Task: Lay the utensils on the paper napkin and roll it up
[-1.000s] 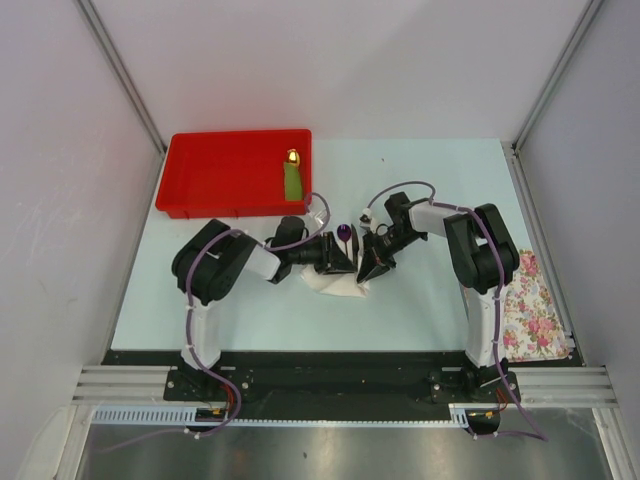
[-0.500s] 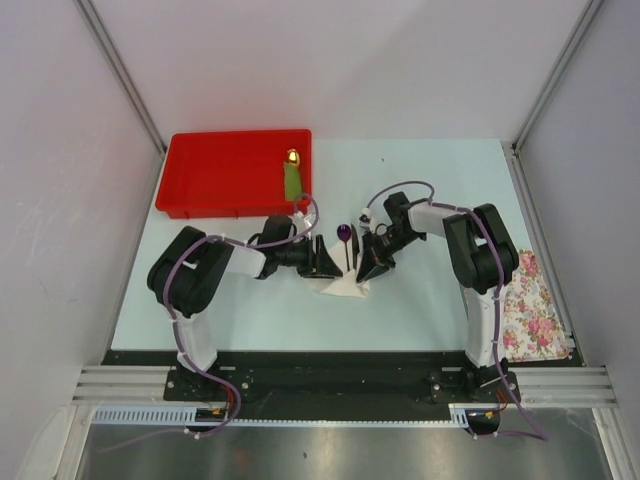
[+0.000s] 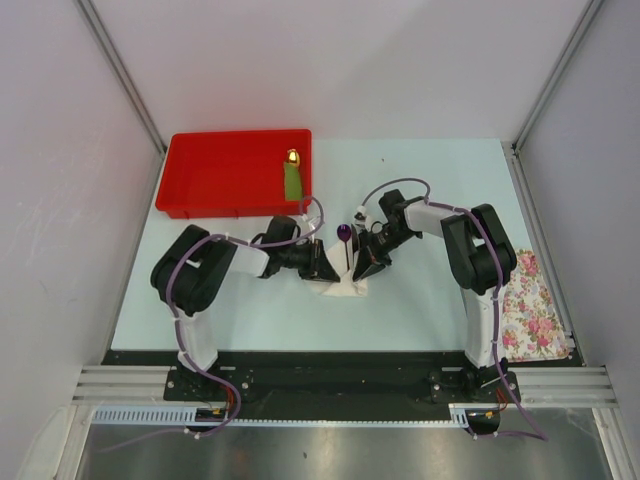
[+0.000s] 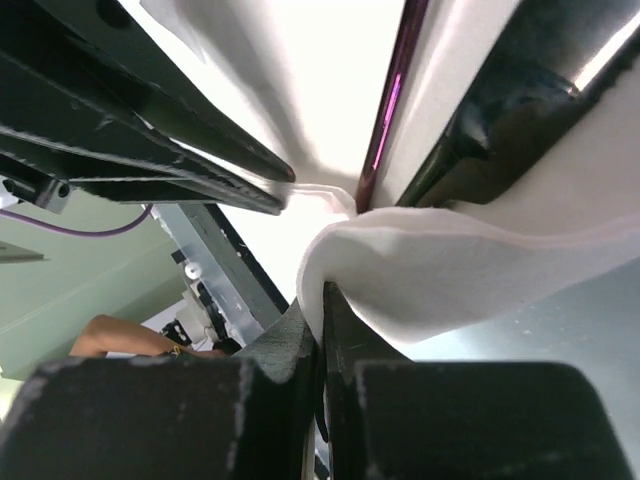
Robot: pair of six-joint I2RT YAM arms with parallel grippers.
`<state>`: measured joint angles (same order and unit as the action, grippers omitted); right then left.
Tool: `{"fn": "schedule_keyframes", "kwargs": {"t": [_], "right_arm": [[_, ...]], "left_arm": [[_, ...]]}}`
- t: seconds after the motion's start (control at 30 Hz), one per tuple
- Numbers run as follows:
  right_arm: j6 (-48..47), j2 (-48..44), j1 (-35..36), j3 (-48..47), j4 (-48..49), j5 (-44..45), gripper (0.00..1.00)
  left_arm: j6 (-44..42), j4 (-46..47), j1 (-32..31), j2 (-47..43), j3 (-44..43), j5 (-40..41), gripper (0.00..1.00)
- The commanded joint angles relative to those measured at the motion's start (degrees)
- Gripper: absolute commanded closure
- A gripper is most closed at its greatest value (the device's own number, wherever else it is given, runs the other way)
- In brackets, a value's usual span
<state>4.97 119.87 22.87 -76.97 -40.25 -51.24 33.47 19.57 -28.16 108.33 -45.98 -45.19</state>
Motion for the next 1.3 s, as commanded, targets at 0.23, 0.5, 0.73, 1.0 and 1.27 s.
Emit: {"fn": "schedule_keyframes", "kwargs": {"t": [0.23, 0.5, 0.73, 1.0, 1.27], "right_arm": [[0.6, 0.4, 1.3, -2.5, 0.1, -0.1, 0.96], [1.3, 1.1, 2.4, -3.2, 1.0, -0.1, 0.96], [1.9, 2.4, 3.4, -3.5, 2.3, 0.3, 0.96], [3.1, 3.0, 3.7, -3.5, 3.9, -0.1, 0.96], [4.2, 3.1, 3.9, -3.5, 5.3, -1.1, 0.96]], "left_arm": [[0.1, 0.8, -1.2, 2.7, -4.4, 1.6, 0.98], [0.0, 0.4, -1.5, 3.4, -5.0, 2.1, 1.00], [0.1, 0.5, -1.5, 3.6, -5.0, 2.2, 1.00], [-0.2, 0.0, -1.5, 3.7, -5.3, 2.2, 1.00], [-0.2, -0.4, -1.6, 3.6, -5.2, 2.4, 1.00]]}}
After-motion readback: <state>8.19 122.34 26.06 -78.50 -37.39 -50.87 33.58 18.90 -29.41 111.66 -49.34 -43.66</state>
